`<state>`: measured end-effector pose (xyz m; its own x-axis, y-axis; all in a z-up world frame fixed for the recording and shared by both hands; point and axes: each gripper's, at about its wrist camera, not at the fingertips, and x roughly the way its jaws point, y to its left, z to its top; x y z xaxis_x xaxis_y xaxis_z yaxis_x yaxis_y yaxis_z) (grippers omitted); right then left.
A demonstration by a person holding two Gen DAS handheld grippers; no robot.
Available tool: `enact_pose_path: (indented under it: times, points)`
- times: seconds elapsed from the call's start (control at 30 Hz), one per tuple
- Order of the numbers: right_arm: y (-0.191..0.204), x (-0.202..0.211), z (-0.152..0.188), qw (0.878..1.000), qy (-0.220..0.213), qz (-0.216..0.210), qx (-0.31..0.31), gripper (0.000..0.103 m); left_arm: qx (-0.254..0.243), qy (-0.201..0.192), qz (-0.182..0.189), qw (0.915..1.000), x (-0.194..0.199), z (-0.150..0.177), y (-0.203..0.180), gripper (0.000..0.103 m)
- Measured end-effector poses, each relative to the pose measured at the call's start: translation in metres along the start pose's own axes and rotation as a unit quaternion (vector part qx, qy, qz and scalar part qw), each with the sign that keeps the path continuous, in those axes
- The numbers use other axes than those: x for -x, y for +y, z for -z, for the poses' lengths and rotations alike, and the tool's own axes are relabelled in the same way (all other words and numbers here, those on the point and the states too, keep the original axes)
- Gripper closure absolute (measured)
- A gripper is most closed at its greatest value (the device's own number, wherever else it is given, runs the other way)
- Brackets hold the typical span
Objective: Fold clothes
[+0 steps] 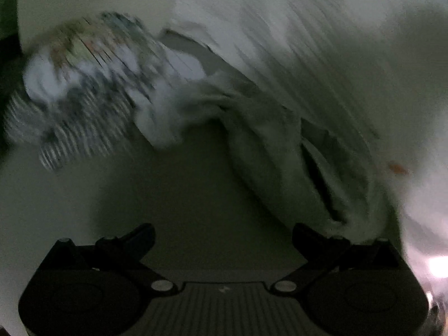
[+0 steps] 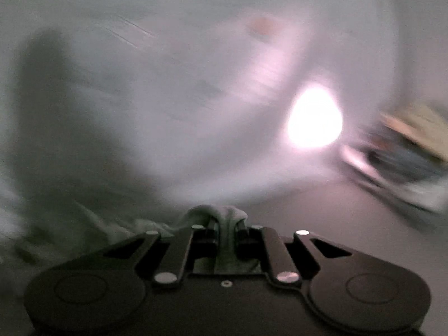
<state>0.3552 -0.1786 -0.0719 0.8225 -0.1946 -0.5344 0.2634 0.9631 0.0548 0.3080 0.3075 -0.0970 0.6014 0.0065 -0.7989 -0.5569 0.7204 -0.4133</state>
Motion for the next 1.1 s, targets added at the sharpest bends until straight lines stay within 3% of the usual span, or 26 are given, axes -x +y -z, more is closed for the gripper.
enact_pose_path:
  times: [0.13, 0.23, 0.27, 0.5, 0.6, 0.7, 0.97, 1.07, 1.1]
  points:
    - [-0.043, -0.003, 0.029, 0.996, 0.088, 0.015, -0.025, 0.078, -0.012, 0.021, 0.015, 0.9996, -0.001, 0.035, -0.028, 0.001]
    - [-0.033, 0.008, 0.037, 0.997, 0.069, 0.015, 0.008, 0.067, -0.010, 0.022, 0.022, 0.9994, 0.001, 0.047, -0.043, 0.001]
    - [-0.030, 0.008, 0.035, 0.998, 0.060, 0.006, 0.013, 0.057, -0.009, 0.021, 0.024, 0.9995, 0.001, 0.048, -0.046, 0.001]
    - [0.020, -0.005, 0.009, 0.992, 0.023, -0.110, 0.057, 0.054, 0.001, 0.004, 0.017, 0.9998, -0.013, 0.041, -0.059, 0.001]
    - [0.049, -0.032, 0.013, 0.985, 0.048, -0.152, 0.071, 0.049, 0.003, 0.004, 0.004, 1.0000, -0.030, 0.027, -0.061, 0.002]
    - [0.072, -0.056, 0.023, 0.977, 0.100, -0.175, 0.071, 0.046, -0.007, 0.008, 0.000, 0.9999, -0.052, 0.010, -0.065, 0.003]
    - [0.102, -0.075, 0.076, 0.948, 0.179, -0.162, 0.209, 0.023, -0.055, 0.052, -0.044, 0.9961, -0.134, -0.022, -0.084, 0.003]
    - [0.106, -0.084, 0.090, 0.937, 0.213, -0.142, 0.236, 0.021, -0.072, 0.062, -0.051, 0.9942, -0.155, -0.024, -0.091, 0.004]
    - [0.106, -0.087, 0.093, 0.937, 0.219, -0.130, 0.240, 0.022, -0.077, 0.065, -0.053, 0.9936, -0.161, -0.024, -0.093, 0.010]
